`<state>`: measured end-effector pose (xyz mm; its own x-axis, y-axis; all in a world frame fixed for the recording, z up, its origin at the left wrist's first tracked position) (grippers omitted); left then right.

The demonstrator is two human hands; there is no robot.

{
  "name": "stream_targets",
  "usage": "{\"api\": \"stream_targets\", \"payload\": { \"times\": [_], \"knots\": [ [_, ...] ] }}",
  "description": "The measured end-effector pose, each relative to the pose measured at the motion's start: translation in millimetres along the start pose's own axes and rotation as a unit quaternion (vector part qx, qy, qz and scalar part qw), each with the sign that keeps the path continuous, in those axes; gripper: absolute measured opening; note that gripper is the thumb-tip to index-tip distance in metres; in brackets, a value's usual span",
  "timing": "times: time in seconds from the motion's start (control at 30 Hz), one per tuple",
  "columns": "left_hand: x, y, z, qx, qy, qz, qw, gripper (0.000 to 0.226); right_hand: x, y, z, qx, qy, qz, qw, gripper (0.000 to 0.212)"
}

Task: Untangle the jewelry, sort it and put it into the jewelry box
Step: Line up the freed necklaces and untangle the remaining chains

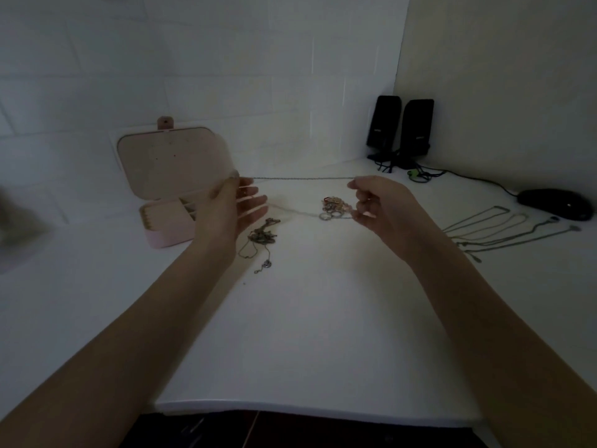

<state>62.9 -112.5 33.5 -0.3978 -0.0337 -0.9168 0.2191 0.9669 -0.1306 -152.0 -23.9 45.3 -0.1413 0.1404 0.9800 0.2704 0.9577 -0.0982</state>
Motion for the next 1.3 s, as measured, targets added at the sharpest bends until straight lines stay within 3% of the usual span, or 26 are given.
{"api": "stream_targets", "payload": {
  "times": [0.1,0.2,0.33,0.47,0.6,0.67,0.77,0.83,0.9,0.97,1.0,1.1,1.2,1.3],
  "knots": [
    [-11.2,1.6,5.9,-0.033,-0.071,-0.092,0.993,0.01,1.4,-1.7,10.0,-0.036,0.071,0.03,0.996,0.025],
    [-10.6,5.9,2.9,-0.017,-0.072,-0.114,0.991,0.006,6.0,3.8,21.2,-0.079,0.182,0.069,0.978,0.026],
    [-8.2,8.1,-5.1,0.027,-0.145,-0.117,0.982,0.014,3.0,9.9,49.9,-0.167,0.093,0.078,0.978,0.014],
    [-7.6,23.7,-35.2,0.114,-0.214,-0.104,0.965,0.011,5.8,22.3,83.6,-0.218,0.04,0.064,0.973,0.013],
    [0.9,49.9,-96.0,0.252,-0.263,-0.103,0.926,0.013,23.4,40.0,142.3,-0.238,0.044,0.047,0.969,0.006],
    [9.9,63.6,-136.2,0.313,-0.323,-0.147,0.881,0.013,36.9,50.8,179.3,-0.263,0.05,0.06,0.962,0.006],
    [34.4,88.3,-201.6,0.36,-0.451,-0.252,0.777,0.003,52.6,73.9,240.3,-0.317,0.12,0.067,0.938,0.005],
    [54.7,102.9,-237.2,0.369,-0.523,-0.283,0.714,0.01,59.3,94.9,275.3,-0.358,0.271,0.054,0.892,0.009],
    [79.0,115.9,-267.3,0.393,-0.605,-0.294,0.626,0.02,54.5,111.7,301.0,-0.367,0.43,0.01,0.825,0.007],
    [101.5,126.7,-289.2,0.412,-0.647,-0.316,0.558,0.024,44.2,119.4,322.6,-0.359,0.486,-0.02,0.797,0.004],
    [109.9,129.7,-295.3,0.417,-0.654,-0.324,0.542,0.024,40.2,119.0,331.6,-0.362,0.486,-0.026,0.795,0.007],
    [123.4,126.4,-300.5,0.42,-0.635,-0.35,0.546,0.024,37.0,106.3,347.0,-0.363,0.491,-0.038,0.791,0.012],
    [131.3,111.0,-294.7,0.397,-0.595,-0.365,0.596,0.022,35.7,85.6,346.4,-0.345,0.524,-0.034,0.778,0.017],
    [136.4,108.3,-295.2,0.389,-0.595,-0.349,0.611,0.019,32.5,68.9,333.3,-0.311,0.589,-0.041,0.745,0.025]
  ]
}}
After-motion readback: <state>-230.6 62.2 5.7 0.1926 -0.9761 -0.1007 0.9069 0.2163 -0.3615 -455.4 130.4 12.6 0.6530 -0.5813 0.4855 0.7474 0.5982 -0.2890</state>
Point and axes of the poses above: each hand's wrist, its own y-axis away from the middle knuckle, its own z-axis out of the back of the hand, x = y × z, the point moved 7 cm from there along -y, towards the middle knuckle, and after that the axes turned 9 degrees about x, right-handed, at the moved point
